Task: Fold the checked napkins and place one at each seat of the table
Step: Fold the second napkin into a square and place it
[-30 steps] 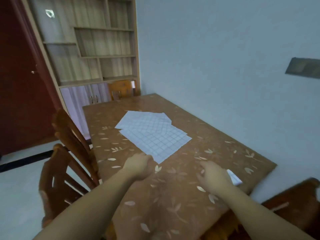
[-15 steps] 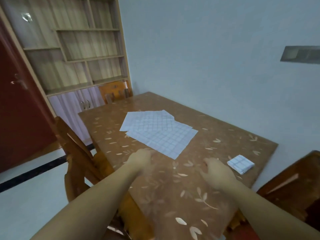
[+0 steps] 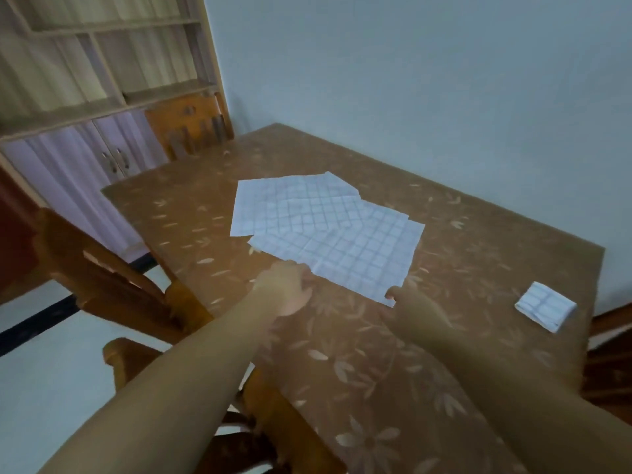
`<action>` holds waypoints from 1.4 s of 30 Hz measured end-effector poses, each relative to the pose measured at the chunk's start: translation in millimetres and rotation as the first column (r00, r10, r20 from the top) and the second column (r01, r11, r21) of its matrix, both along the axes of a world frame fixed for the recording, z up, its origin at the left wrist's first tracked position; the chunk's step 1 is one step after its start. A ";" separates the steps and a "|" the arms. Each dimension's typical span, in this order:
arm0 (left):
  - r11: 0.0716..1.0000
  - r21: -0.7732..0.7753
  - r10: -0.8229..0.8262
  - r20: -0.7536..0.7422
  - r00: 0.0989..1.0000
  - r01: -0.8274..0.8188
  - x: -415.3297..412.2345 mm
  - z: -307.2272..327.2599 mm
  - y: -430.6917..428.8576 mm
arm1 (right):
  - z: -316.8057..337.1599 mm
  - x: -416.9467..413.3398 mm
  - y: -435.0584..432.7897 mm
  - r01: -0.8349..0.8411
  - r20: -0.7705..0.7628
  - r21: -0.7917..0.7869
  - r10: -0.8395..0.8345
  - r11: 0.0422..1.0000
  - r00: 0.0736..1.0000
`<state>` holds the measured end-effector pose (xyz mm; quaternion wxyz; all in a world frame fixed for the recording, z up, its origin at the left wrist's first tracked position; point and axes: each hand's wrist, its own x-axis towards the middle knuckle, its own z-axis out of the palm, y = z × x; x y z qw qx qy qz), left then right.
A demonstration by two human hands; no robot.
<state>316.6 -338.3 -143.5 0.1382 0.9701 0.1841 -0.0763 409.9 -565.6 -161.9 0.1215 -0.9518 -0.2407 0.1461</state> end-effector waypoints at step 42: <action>0.954 -0.229 0.257 0.300 0.919 -0.192 169.2 -165.0 5.2 | -165.2 148.7 66.9 0.006 0.206 0.225 -0.053 0.974 0.977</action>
